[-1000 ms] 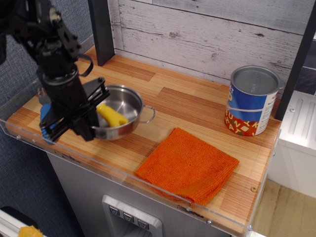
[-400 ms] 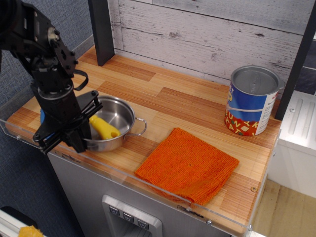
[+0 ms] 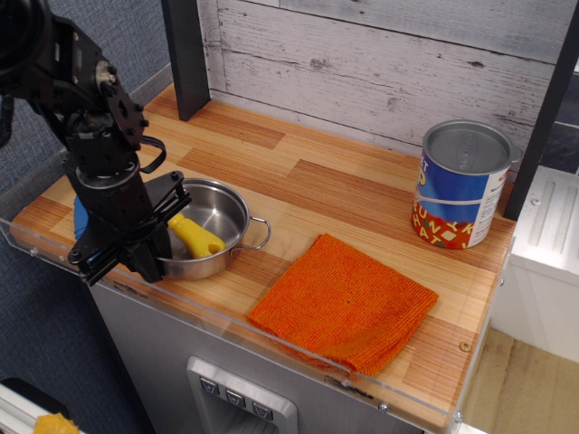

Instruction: Move the pot with the knife to the close edge of the table.

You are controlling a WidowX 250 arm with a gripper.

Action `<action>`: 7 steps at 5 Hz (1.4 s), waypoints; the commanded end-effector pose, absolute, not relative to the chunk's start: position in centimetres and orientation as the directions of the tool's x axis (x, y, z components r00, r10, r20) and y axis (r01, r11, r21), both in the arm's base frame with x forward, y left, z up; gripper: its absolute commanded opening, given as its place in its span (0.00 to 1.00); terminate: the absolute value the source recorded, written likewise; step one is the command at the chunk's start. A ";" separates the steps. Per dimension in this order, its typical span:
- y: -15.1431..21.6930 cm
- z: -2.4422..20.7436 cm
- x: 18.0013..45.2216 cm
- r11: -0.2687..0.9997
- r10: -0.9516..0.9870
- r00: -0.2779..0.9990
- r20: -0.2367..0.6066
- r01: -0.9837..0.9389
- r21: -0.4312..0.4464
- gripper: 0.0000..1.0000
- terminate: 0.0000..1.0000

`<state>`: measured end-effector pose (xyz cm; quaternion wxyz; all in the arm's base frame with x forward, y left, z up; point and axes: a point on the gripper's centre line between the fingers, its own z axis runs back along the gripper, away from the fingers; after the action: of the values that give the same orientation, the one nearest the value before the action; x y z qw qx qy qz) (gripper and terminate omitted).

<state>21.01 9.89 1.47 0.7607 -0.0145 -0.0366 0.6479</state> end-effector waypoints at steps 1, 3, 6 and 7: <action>10.3 2.1 20.8 0.193 0.981 0.191 0.034 -0.977 -0.086 1.00 0.00; 10.1 4.1 20.2 0.188 0.982 0.184 0.047 -0.977 -0.103 1.00 0.00; 8.8 10.0 21.5 0.470 0.872 0.451 0.189 -0.880 -0.070 1.00 0.00; 7.3 11.2 23.6 0.676 0.722 0.651 0.234 -0.736 -0.042 1.00 0.00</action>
<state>23.42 6.27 10.34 0.9107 0.0318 -0.1030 0.3987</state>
